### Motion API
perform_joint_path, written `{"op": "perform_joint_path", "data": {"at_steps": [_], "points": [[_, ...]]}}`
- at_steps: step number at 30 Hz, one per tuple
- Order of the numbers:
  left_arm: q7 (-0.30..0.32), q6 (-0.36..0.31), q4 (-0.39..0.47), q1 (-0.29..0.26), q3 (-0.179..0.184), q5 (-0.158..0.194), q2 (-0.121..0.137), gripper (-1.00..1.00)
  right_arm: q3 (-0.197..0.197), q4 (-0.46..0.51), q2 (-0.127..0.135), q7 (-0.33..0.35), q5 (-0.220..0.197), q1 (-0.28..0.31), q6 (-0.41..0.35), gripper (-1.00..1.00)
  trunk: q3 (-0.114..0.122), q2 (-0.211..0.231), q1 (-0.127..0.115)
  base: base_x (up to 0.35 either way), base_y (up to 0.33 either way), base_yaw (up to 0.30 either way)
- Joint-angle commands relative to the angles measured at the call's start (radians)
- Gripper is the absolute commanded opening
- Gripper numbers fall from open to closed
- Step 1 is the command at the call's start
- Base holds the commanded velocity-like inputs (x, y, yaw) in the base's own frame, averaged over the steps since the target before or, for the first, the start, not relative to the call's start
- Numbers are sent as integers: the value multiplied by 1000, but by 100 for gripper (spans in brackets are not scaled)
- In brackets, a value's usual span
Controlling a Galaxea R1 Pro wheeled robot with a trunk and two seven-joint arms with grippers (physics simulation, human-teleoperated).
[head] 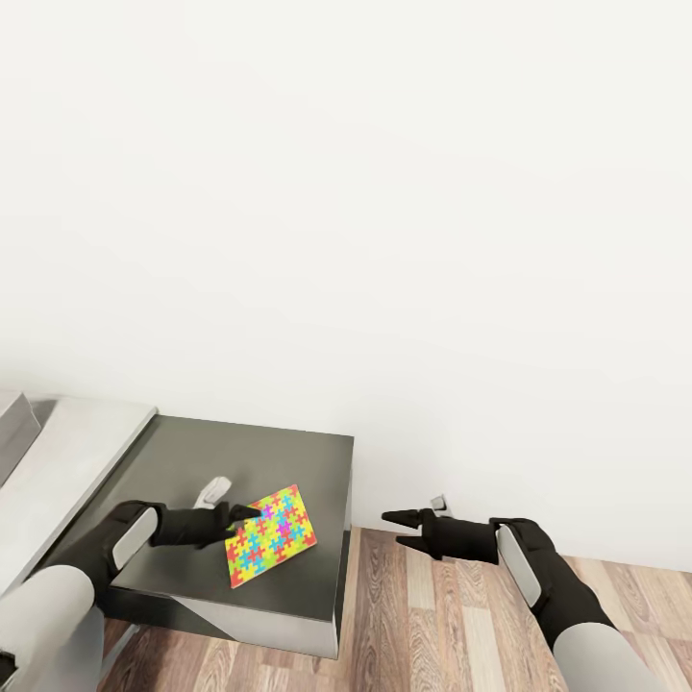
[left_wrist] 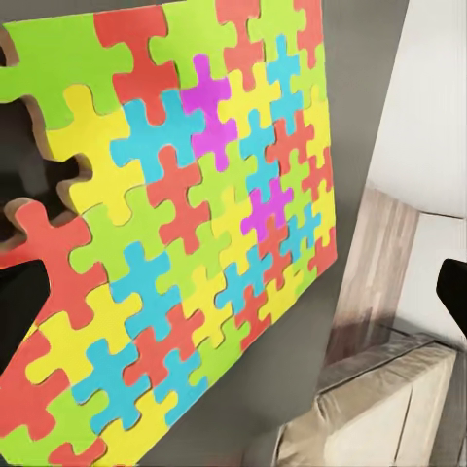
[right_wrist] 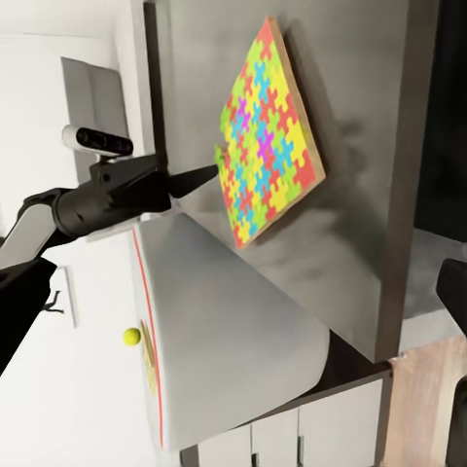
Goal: Put all the toys in the child's room - the three board games (two on the bed and one on the table), the two jigsaw puzzles on the table, and the tennis ball on the table - inside the toy box on the table in the child's room.
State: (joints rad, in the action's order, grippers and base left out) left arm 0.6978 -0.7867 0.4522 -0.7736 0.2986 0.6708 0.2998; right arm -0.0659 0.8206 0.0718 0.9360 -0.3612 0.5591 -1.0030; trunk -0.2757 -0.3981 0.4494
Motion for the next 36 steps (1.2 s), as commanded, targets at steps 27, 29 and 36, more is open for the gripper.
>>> {"op": "perform_joint_path", "data": {"at_steps": [27,29,36], "points": [[6,-5,4,-4,4,3,91,100,-1,0,-3,5,5,1,-3,100,-2,-2,1,0,0,0],[2,-5,3,-4,5,3,92,100,-1,0,-4,5,5,1,-3,100,-2,-2,1,0,0,0],[-4,-7,2,-4,7,3,88,100,-2,0,-4,4,5,1,-3,100,-2,-2,1,56,14,0]]}}
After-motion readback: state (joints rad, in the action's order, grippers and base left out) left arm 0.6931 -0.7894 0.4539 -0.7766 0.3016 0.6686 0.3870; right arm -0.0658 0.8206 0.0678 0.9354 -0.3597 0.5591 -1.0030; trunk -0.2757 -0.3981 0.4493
